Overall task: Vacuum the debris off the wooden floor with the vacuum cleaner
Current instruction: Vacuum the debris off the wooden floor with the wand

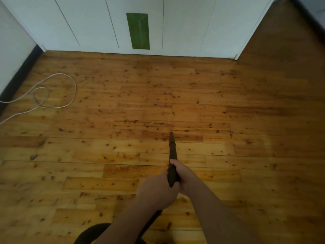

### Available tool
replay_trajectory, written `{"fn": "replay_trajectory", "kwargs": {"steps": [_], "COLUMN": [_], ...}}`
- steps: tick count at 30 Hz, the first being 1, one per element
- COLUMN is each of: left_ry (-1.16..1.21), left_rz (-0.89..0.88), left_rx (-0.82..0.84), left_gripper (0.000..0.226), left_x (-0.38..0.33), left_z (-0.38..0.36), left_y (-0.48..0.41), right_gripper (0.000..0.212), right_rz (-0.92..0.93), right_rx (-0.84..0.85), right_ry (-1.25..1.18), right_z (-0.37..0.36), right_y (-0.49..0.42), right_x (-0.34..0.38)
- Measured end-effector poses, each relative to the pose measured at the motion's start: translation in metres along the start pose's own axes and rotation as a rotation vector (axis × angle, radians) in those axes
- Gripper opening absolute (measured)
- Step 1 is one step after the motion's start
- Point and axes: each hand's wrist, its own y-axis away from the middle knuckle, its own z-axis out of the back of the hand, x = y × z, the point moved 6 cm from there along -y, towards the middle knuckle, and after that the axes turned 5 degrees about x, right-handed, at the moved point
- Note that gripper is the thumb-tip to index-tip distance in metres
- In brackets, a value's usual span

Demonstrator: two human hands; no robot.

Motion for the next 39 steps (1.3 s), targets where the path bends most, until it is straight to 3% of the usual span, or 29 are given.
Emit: {"fn": "replay_trajectory", "kwargs": {"steps": [12,26,33,39], "left_ry": [0.018,0.217,0.261,0.286], "left_rz": [-0.042,-0.047,-0.057,-0.099], "left_rx": [-0.035,-0.119,-0.131,-0.163], "left_gripper": [0.023,0.023,0.041,0.024], "left_x": [0.055,0.117,0.136,0.152], "left_z": [0.036,0.075,0.092,0.112], "left_y": [-0.007,-0.027,-0.051,-0.069], "right_gripper": [0.033,0.025,0.026,0.025], "right_rz": [0.003,0.048,0.089,0.091], "right_rx": [0.019,-0.012,-0.057,-0.112], "right_ry": [0.08,0.118,0.243,0.289], "right_z": [-0.065,-0.129,-0.146,-0.167], "right_y": [-0.023,-0.061,-0.084,-0.102], "right_x": [-0.001,0.012,0.039,0.054]}}
